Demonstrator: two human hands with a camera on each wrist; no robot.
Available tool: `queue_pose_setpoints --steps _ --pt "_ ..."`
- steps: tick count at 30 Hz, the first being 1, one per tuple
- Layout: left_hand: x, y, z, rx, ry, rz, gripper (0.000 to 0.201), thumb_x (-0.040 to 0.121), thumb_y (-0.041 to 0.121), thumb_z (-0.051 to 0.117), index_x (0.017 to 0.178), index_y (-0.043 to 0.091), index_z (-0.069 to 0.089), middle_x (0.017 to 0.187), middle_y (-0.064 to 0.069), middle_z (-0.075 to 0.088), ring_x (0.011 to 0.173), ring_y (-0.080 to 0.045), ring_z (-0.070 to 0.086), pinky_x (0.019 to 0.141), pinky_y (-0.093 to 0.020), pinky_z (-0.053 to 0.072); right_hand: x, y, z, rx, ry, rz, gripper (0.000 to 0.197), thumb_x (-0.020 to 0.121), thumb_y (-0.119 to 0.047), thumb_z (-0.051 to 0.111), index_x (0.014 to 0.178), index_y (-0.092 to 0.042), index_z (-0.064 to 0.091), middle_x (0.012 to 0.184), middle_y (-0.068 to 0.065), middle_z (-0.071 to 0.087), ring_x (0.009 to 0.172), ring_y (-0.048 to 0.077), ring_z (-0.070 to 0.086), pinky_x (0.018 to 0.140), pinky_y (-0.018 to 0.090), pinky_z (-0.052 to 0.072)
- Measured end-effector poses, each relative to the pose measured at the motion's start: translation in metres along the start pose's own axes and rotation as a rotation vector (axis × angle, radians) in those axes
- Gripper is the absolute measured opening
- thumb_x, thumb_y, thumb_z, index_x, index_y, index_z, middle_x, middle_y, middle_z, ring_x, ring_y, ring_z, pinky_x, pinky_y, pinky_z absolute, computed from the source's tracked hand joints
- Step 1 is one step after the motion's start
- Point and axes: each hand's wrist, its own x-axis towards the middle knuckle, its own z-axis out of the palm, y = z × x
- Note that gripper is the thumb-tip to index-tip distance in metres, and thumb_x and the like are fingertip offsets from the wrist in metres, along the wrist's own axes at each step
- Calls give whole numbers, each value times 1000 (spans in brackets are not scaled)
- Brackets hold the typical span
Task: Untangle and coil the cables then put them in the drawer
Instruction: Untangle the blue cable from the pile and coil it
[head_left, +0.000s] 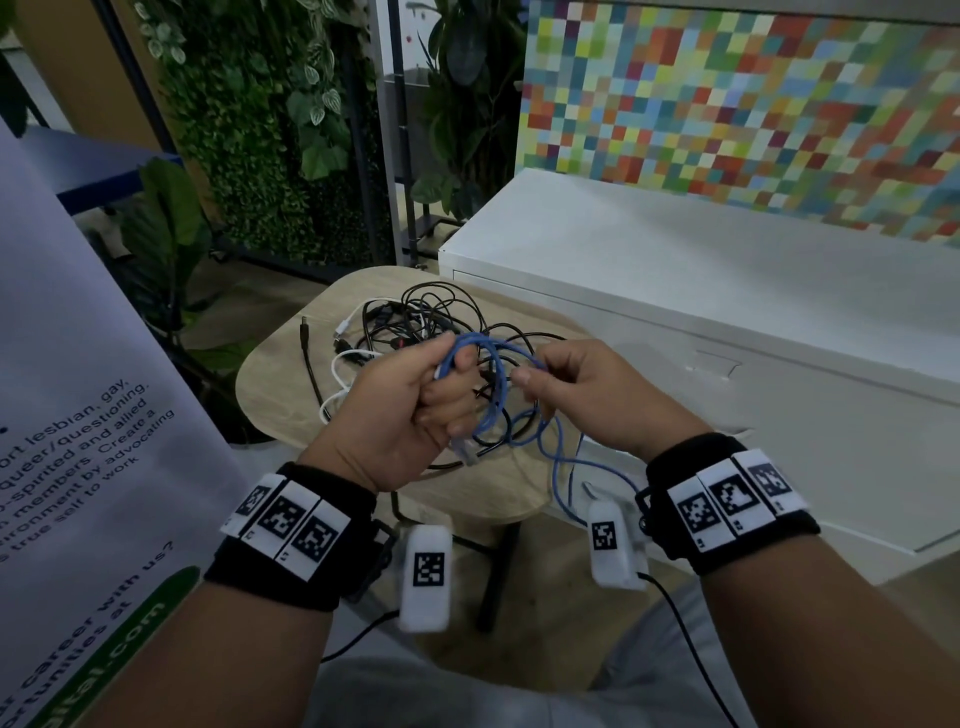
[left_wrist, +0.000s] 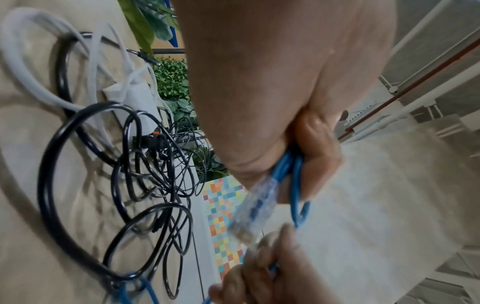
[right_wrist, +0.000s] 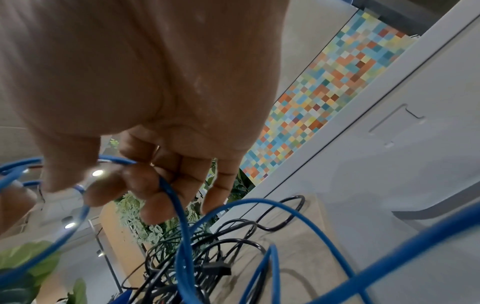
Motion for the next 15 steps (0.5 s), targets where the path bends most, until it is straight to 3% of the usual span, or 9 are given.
queue_pose_setpoints --steps 2,6,9,11,13,15 --pt "3 2 0 -54 44 59 38 107 33 35 81 16 55 55 8 29 40 -6 22 47 -22 35 2 8 3 -61 -16 14 27 98 -28 70 82 -7 65 67 8 56 63 17 52 65 35 47" --pt "4 8 -2 -117 123 166 39 111 35 29 80 18 47 57 6 36 45 -10 37 58 -25 44 1 21 5 -230 -2 106 24 100 -34 64 81 -21 65 61 -6 56 58 13 53 66 37 50" --pt "3 12 -5 -131 159 224 42 112 36 28 77 18 44 54 4 36 54 -16 51 71 -31 54 -4 25 2 -363 -14 166 33 102 -46 57 78 -25 66 65 -1 65 60 14 59 67 34 50" --pt "3 17 -10 -141 225 279 41 113 36 29 79 19 46 51 7 30 46 -13 40 69 -29 56 -7 29 0 -428 -16 180 39 99 -50 60 77 -20 67 68 2 63 63 17 58 64 35 47" --pt "4 24 -18 -181 294 352 40 113 35 30 82 20 49 53 9 26 42 -9 28 63 -26 51 -9 36 -2 -397 11 185 41 94 -51 67 71 -17 66 60 -4 53 57 14 49 59 33 40" --pt "5 31 -29 -232 361 401 38 113 36 30 85 20 51 55 8 26 42 -8 26 60 -24 48 -13 45 -4 -275 47 185 32 90 -47 75 70 -23 69 59 -7 53 57 9 47 60 32 42"
